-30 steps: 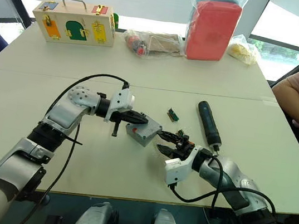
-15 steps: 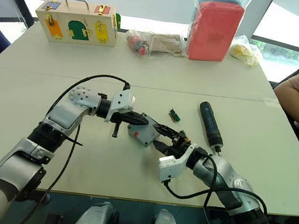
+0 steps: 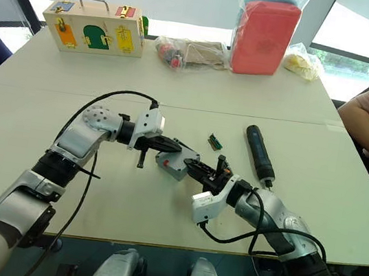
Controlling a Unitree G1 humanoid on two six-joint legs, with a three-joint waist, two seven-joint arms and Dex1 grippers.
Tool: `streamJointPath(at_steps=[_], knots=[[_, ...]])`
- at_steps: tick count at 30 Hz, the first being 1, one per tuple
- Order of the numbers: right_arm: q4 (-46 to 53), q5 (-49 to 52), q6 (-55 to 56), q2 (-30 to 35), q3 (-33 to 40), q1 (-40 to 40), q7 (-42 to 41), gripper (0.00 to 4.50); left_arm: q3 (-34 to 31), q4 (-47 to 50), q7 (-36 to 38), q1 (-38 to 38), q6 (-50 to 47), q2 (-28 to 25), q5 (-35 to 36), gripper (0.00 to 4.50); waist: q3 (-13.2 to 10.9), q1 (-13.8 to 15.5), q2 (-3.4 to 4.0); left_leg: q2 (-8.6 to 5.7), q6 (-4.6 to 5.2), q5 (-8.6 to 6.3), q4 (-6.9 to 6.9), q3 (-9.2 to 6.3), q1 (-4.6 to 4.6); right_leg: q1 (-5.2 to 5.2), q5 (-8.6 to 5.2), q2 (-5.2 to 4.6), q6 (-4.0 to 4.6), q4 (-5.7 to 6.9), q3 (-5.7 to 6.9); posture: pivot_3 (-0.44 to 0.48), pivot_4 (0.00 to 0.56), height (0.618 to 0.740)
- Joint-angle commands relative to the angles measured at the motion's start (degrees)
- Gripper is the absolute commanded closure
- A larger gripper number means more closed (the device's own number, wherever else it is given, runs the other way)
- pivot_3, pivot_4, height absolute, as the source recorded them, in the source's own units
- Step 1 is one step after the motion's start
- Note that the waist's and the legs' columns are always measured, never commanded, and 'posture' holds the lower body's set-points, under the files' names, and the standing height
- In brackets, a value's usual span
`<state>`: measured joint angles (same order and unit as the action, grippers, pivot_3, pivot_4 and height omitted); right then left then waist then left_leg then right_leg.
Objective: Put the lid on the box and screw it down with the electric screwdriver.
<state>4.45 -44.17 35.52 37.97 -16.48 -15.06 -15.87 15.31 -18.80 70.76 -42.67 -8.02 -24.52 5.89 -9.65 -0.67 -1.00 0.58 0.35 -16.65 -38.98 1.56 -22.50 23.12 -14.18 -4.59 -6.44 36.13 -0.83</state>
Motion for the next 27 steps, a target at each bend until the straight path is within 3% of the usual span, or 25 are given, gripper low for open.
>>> streamJointPath(at_steps=[1,12,27], knots=[[1.0,-1.0,1.5,0.1,2.0,-2.9,4.3,4.33,-2.1,3.2,0.8,-0.4,-2.7,-1.7,2.4,4.5,0.0,0.0,0.0,0.0,0.0,0.0,0.0,0.0,-0.02,0.02,0.0,0.0,-0.01,0.0,0.0,0.0,0.15,0.73],[-5.2,-2.9,2.4,-1.2,-0.5,-7.5,7.4,4.33,-9.1,8.7,2.1,0.4,-10.4,-9.5,9.2,4.5,-0.1,0.0,0.0,0.02,-0.01,0.01,0.01,0.0,-0.16,0.17,0.01,-0.02,-0.01,0.0,0.0,0.0,0.15,0.73],[-10.4,-4.6,5.3,-0.2,-2.7,-7.9,10.3,4.33,-10.8,7.5,2.5,-0.1,-11.2,-13.3,10.8,4.5,-0.1,-0.1,0.0,0.02,-0.02,0.01,0.01,0.01,-0.17,0.18,0.01,-0.02,-0.01,0.01,0.0,0.0,0.15,0.73]])
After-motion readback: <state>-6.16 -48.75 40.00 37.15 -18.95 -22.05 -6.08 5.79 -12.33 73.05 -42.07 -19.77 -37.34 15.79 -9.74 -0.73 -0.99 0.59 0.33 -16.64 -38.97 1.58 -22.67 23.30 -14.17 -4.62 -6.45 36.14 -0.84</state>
